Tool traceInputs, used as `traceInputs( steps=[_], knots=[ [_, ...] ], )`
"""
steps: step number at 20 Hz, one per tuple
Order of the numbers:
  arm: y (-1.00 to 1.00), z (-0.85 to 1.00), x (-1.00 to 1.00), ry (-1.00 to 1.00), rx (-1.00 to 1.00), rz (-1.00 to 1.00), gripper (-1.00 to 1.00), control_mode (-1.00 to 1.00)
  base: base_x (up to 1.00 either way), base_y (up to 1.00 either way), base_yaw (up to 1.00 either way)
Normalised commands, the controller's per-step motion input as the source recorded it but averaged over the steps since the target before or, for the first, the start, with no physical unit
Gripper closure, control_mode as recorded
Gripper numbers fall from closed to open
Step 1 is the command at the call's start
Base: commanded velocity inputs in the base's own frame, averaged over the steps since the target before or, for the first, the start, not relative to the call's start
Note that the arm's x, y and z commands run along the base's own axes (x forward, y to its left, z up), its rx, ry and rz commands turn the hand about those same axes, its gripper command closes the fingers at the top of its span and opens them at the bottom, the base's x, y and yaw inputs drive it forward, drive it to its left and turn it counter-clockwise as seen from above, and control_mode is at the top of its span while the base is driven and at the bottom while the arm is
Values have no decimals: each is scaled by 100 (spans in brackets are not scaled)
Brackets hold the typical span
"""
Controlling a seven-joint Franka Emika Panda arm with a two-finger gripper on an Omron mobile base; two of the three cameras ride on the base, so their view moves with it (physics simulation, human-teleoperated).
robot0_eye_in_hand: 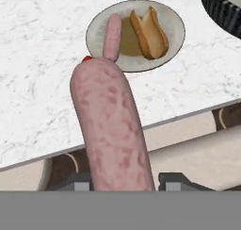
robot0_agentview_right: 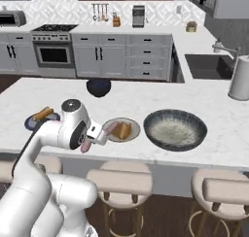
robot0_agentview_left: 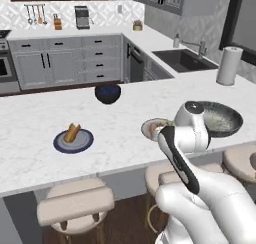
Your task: Place one bun and one sausage from the bowl on each plate.
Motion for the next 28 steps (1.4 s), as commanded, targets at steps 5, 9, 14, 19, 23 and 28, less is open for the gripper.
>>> traceInputs(
  steps=[5, 9, 14, 19, 23, 28],
  knots=[
    [0, 0, 0, 0, 0, 0, 100, 100, 24, 100, -17],
    [25, 16, 17, -2, 5, -5, 100, -100, 33, 75, -13],
    [87, 25, 95, -2, 29, -24, 100, -100, 0, 0, 0],
    [44, -6, 97, 8, 27, -32, 100, -100, 0, 0, 0],
    [4, -27, 52, 21, -1, 0, 100, -100, 0, 0, 0],
    [11, -46, 52, 6, -3, 0, 100, -100, 0, 0, 0]
  ],
)
